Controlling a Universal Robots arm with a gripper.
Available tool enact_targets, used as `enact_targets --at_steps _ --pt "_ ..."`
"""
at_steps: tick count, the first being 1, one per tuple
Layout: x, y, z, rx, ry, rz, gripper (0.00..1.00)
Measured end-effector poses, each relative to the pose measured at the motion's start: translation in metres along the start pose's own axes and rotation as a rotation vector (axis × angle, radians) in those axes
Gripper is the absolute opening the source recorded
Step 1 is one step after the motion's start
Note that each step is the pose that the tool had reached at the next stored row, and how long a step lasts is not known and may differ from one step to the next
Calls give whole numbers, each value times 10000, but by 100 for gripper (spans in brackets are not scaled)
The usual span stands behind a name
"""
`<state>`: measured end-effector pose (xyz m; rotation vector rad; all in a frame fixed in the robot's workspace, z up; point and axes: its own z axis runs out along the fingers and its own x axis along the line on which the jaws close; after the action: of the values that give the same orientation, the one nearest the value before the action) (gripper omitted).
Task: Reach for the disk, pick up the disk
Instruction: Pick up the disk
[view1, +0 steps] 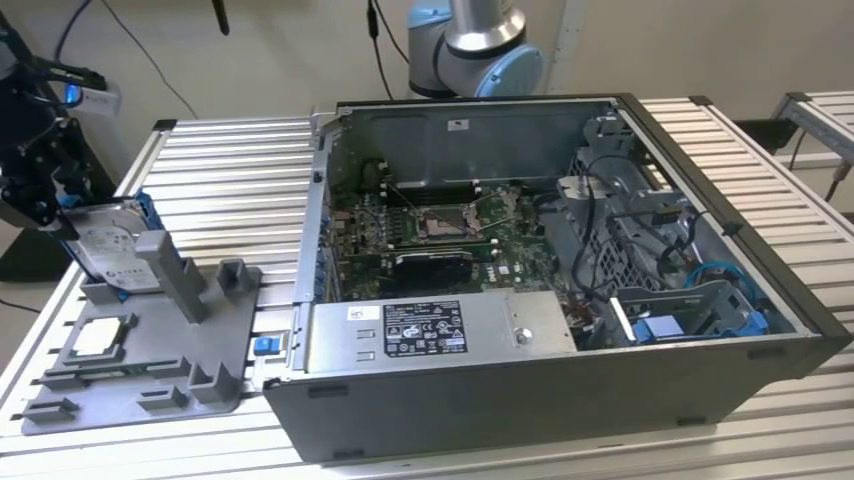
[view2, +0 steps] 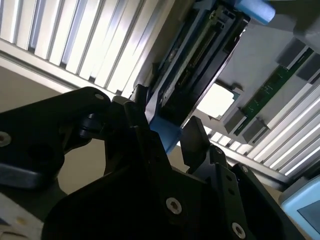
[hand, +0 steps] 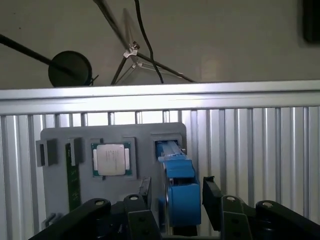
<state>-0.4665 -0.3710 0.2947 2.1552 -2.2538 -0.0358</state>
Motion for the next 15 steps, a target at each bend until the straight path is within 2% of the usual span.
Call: enact_targets --at_steps 7,15 --pt "-2 -3 98 21 9 -300 100" --pt "-2 -5 210 22 10 -337 100"
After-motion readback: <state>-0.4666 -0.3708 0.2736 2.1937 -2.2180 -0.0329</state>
